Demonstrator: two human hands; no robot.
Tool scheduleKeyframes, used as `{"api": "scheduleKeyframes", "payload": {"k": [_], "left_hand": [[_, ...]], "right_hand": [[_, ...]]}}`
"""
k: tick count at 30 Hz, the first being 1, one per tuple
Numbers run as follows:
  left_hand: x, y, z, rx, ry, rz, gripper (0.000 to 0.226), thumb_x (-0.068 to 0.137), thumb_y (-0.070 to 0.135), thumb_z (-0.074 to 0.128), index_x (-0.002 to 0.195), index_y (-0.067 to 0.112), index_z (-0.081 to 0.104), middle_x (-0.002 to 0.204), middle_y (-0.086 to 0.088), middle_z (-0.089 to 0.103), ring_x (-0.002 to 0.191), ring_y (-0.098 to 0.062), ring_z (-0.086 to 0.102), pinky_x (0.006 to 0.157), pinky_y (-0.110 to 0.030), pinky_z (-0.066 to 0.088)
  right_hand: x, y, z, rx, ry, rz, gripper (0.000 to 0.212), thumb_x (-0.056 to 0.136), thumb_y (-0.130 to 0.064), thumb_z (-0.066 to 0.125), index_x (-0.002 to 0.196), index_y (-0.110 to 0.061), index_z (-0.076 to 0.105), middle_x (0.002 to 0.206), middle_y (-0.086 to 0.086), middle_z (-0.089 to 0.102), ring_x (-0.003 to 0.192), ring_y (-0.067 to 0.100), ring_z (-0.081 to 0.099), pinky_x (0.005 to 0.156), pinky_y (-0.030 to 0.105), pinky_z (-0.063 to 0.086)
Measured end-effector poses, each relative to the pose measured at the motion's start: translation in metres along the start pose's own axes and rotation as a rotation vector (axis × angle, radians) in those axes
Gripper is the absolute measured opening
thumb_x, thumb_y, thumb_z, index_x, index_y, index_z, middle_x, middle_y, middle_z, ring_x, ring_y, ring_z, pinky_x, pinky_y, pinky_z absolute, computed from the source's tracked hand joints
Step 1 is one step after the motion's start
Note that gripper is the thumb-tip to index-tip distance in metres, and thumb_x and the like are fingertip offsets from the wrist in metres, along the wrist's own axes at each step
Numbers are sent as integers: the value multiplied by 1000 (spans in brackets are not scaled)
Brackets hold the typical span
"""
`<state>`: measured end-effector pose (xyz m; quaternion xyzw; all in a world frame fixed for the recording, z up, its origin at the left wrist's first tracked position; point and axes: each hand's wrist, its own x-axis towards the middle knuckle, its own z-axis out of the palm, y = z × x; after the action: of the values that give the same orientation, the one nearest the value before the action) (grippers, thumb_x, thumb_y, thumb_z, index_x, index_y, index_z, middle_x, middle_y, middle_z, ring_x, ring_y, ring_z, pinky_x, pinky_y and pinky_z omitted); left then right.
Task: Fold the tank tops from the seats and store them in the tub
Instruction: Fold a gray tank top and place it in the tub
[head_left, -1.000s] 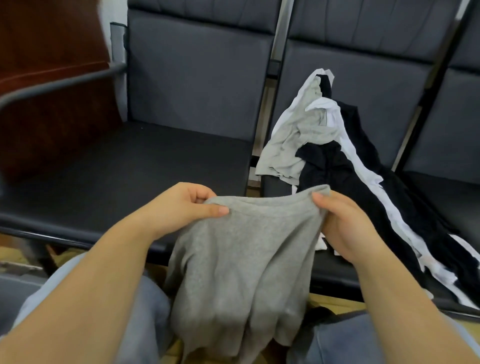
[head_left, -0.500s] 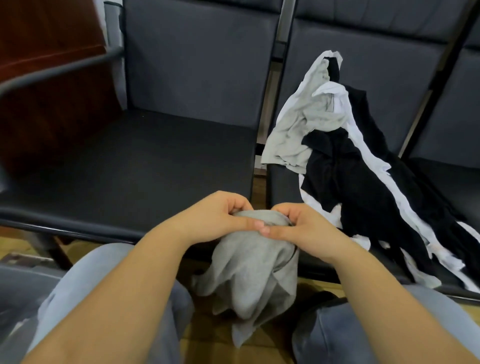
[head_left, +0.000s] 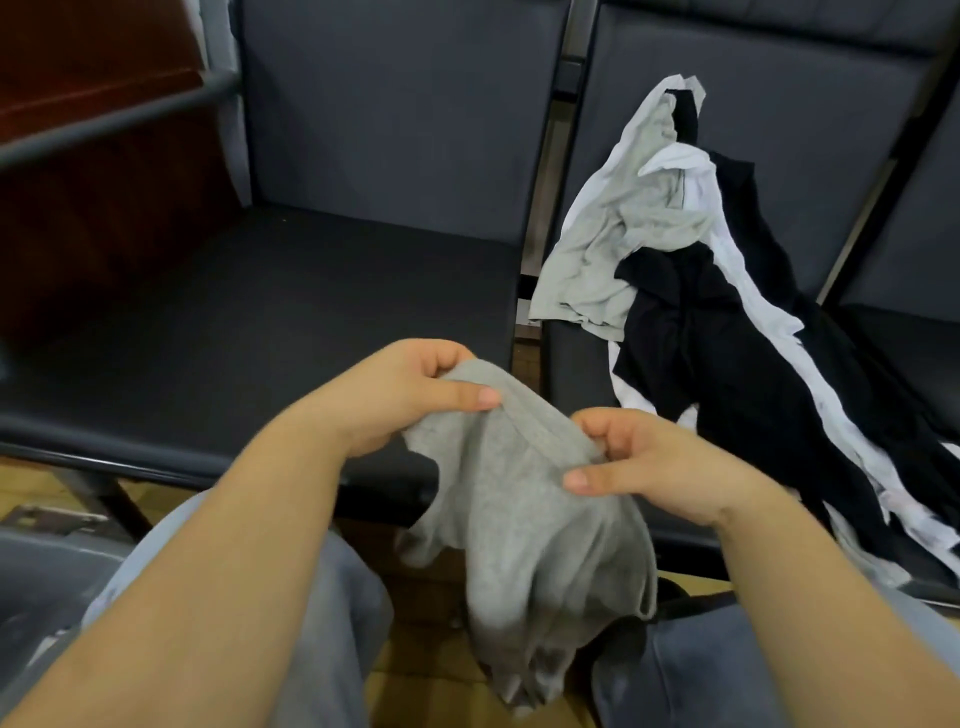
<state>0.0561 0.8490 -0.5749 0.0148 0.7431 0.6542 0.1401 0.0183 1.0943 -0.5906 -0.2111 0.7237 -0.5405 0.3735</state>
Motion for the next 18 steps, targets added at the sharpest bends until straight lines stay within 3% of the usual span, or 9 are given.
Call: {"api": "scheduleKeyframes", "payload": {"k": [3, 6, 9, 12, 18], "left_hand": [[11, -6, 28, -58, -33, 45, 16, 75, 14, 74, 86, 12, 62, 80, -2, 67, 76, -15, 64, 69, -28, 53], [20, -11, 43, -63, -20, 74, 17, 79, 9, 73, 91, 13, 61, 88, -2, 68, 84, -15, 66, 75, -29, 56], [25, -13, 43, -204, 59, 115, 27, 73, 10, 75, 95, 14, 61, 89, -1, 69, 85, -15, 67, 72, -29, 55], [27, -11, 37, -377, 93, 122, 34, 72, 10, 72, 105, 9, 63, 95, -3, 71, 92, -17, 68, 83, -30, 57], [27, -11, 40, -452, 59, 115, 36, 71, 16, 68, 106, 8, 66, 95, -3, 72, 90, -15, 69, 76, -26, 57]], "right_hand": [[14, 3, 20, -6, 16, -19, 35, 75, -15, 76, 108, -9, 67, 107, 12, 71, 102, 26, 68, 89, 36, 54], [18, 0, 26, -32, 122, -52, 31, 75, -21, 79, 103, -8, 71, 102, 12, 73, 100, 26, 68, 95, 42, 52], [15, -3, 21, 5, 211, -111, 38, 73, -24, 72, 106, -4, 69, 101, 11, 73, 99, 24, 69, 90, 37, 55], [7, -7, 13, 63, 237, -140, 36, 75, -22, 68, 107, -5, 67, 103, 7, 74, 98, 19, 70, 82, 26, 56], [-1, -6, 15, 88, 287, -167, 39, 76, -23, 66, 110, -3, 65, 103, 8, 73, 97, 19, 70, 81, 26, 57]]}}
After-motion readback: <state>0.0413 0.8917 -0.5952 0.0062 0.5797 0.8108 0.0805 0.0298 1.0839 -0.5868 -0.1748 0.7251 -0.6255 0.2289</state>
